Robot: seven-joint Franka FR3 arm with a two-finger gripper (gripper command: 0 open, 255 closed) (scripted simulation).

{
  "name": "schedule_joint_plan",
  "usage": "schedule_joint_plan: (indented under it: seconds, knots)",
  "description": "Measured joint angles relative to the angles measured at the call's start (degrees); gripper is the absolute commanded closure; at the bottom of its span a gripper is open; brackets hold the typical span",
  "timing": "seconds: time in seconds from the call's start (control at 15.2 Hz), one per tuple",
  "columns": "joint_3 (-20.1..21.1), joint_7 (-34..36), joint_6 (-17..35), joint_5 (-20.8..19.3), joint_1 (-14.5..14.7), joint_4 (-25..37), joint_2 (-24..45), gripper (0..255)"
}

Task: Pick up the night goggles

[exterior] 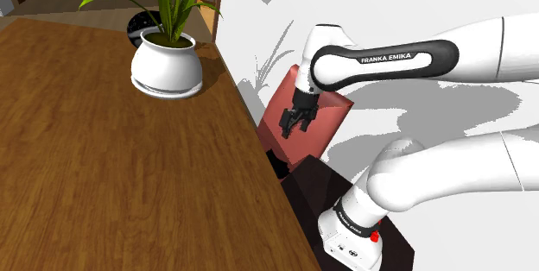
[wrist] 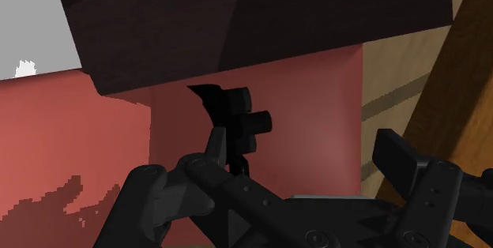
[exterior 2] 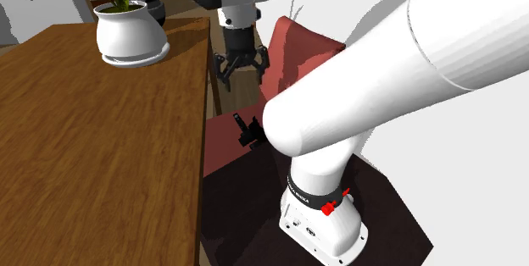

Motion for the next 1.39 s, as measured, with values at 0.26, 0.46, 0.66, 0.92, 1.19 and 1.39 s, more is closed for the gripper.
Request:
schedule_joint_plan:
  seconds: [0.26,0.46,0.66,0.92,1.19,1.39]
  knots:
    - [-1.3,-0.5,12.6,-0.7,-1.7,-3.5,7.0,0]
    - [-2.3,-0.9,21.4,-0.8,-2.7,-4.5,13.2,0]
    - [-3.3,-1.5,32.0,-0.1,-3.1,-4.8,21.8,0]
    - [-5.2,-4.9,44.5,3.4,-3.1,-3.4,33.6,0]
    - [-4.0,-12.0,53.7,12.4,-4.3,-0.7,43.7,0]
    - [-1.8,-15.5,56.8,16.5,-6.3,0.9,48.1,0]
